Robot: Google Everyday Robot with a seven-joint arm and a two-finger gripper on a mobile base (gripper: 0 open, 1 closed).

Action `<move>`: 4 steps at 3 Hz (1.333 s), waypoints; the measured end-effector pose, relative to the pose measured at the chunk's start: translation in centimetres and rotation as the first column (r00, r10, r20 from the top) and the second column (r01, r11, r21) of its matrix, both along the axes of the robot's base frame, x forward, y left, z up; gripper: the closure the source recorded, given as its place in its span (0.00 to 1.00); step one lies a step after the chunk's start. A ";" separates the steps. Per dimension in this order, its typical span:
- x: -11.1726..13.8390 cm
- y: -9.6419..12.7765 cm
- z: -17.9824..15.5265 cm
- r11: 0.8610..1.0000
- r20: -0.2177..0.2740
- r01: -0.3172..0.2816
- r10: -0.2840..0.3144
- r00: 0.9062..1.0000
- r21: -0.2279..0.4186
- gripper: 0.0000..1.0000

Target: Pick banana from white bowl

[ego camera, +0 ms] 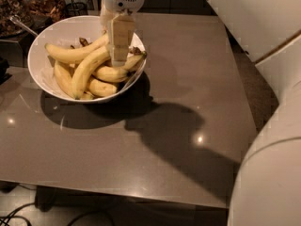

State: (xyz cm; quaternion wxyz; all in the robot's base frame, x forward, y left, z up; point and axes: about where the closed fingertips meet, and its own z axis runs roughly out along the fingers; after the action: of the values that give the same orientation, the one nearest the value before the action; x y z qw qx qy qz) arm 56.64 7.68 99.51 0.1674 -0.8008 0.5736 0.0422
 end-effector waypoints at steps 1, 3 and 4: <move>0.7 0.7 -0.6 1.000 -0.028 0.011 -0.011 1.000 0.012 0.41; 2.4 0.6 -0.8 0.994 -0.063 0.107 -0.105 0.992 0.026 0.35; 3.3 0.2 -1.3 0.982 -0.096 0.189 -0.185 0.978 0.025 0.42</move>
Offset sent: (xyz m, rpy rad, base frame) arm -0.0083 -0.0207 -0.0126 -0.0668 0.1676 -0.0462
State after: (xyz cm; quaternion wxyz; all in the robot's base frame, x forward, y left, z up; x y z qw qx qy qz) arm 59.93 7.87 98.25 0.1574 -0.7375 0.6527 0.0732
